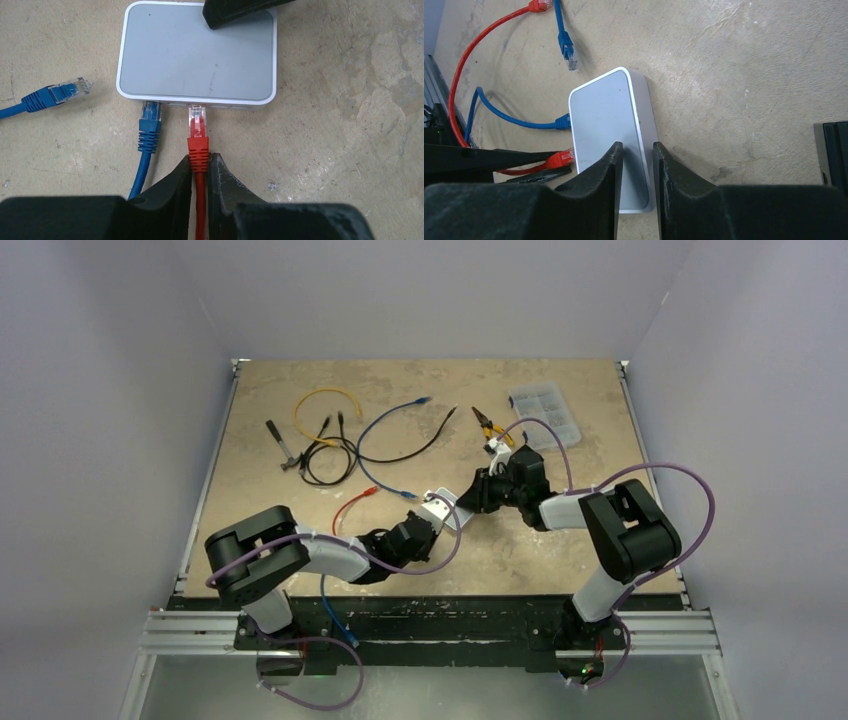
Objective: Insert the plug into the switch port
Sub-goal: Insert the connector into the switch port.
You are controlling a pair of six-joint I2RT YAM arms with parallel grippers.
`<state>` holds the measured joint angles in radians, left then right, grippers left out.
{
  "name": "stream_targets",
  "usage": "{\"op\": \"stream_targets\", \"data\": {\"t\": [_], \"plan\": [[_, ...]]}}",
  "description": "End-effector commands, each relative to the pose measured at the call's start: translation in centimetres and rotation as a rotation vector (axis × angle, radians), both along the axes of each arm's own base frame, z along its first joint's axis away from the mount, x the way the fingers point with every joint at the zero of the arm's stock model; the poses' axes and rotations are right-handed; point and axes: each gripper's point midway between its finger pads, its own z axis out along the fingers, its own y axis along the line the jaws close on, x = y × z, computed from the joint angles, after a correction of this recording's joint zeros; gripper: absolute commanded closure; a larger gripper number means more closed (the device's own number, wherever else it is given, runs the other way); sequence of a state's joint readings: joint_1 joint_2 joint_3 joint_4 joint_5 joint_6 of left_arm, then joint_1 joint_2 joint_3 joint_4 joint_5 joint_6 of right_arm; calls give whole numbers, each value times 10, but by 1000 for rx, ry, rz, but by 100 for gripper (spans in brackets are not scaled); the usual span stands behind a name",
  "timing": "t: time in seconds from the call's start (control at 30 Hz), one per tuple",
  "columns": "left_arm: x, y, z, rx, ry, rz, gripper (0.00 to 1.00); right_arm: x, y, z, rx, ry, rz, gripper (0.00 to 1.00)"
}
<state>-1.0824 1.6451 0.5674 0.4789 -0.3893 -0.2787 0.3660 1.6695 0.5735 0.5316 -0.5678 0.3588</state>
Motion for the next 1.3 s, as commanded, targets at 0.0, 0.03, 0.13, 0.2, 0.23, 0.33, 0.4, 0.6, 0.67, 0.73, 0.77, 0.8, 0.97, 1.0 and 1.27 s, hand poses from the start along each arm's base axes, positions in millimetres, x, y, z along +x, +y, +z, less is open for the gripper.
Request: {"op": "stream_targets", "data": {"t": [0.0,0.03,0.13,0.2,0.23,0.33,0.4,0.6,0.67,0.73,0.77,0.8,0.97,1.0,1.27], "plan": [[7,-10,7,-19,-10,21,100,1,7,7,27,-18,33,70],[8,-10,6,-9,-7,23,100,1,7,7,27,-17,33,70],[8,-9,2,22,5,24,100,0,8,7,29,-18,36,70],[8,-10,-2,38,15,19,100,1,7,6,27,-17,35,70],[7,-10,-4,44,20,17,100,0,7,6,27,-17,36,70],[6,-11,-7,53,33,8,100,0,7,6,26,-16,37,70],[5,-11,-8,57,41,6,100,0,7,6,26,-16,38,70],[3,-8,-8,63,45,13,100,0,8,5,26,-14,40,70],[4,-7,-8,69,47,16,100,-1,7,5,26,-11,40,70],[3,-7,-9,74,52,19,100,-1,8,5,27,-13,40,70],[3,-5,-9,77,56,22,100,-1,8,5,27,-13,41,70],[2,-4,-10,79,60,25,100,-1,8,5,27,-13,41,70],[0,2,-9,88,64,38,100,0,7,5,24,-15,37,70],[1,3,-9,91,64,41,100,0,7,5,24,-15,38,70],[-2,2,-10,121,85,27,100,0,7,5,24,-16,39,70]]}}
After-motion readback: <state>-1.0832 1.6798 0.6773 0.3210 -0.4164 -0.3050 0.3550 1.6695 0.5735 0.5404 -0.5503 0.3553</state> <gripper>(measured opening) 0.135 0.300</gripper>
